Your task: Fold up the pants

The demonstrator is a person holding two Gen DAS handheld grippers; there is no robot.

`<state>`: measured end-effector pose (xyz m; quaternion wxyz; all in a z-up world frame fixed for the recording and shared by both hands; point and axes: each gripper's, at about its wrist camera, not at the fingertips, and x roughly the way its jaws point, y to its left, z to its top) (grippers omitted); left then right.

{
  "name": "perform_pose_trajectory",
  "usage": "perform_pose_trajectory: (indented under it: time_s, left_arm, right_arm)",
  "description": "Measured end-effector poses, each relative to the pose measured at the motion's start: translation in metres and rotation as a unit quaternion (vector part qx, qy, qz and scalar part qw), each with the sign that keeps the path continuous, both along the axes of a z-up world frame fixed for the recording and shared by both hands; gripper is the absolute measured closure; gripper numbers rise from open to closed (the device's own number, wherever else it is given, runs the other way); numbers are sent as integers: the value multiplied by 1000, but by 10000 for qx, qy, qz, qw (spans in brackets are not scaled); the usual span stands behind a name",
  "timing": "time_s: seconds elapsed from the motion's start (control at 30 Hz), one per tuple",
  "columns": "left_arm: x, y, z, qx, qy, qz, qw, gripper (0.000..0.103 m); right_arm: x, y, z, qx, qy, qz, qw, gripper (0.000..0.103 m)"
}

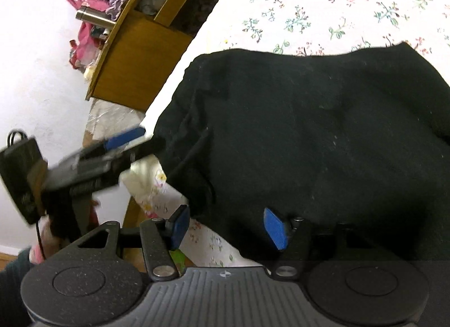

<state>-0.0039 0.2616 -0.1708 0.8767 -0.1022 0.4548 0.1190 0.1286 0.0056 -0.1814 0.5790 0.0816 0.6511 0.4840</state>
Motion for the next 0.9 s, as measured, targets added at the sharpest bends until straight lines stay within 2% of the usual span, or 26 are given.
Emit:
perform_pose_trajectory:
  time_s: [0.17,0.27,0.33,0.37,0.43,0.53,0.6,0.73,0.9]
  left_arm:
    - [31,31,-30,-118,247,-389,9989,13]
    - [35,25,-46,-366,432,-528,9970,13]
    - [37,10,-52,-367,486,-661,9959,12]
    - [37,0,-54,-310,498,-842,9947,12]
    - [35,-16,-56,69,472,-1042,9934,13]
    - [32,-22,-49,445,334,-1311,9898,13]
    - [31,-12,-42,427,254,-1334,9898,12]
    - [41,19,-39,282,231,-1063,9937,12]
    - [46,39,-55,-138,582,-864,9945,12]
  right_arm:
    - [1,21,1,-155,36,-152,9998,54]
    - [0,35,0,-249,24,-117,9996,54]
    - [0,42,0,-333,26,-95,9994,54]
    - [0,45,0,-386,40,-87,9992,54]
    - [0,51,-3,-583,49,45,9983,53]
    - [-4,57,-6,-772,43,225,9968,53]
    - [-4,56,-7,-770,167,148,9968,53]
    - [-4,54,-9,-834,138,52,9964,51]
    - [0,51,-1,-737,-1,-56,9973,51]
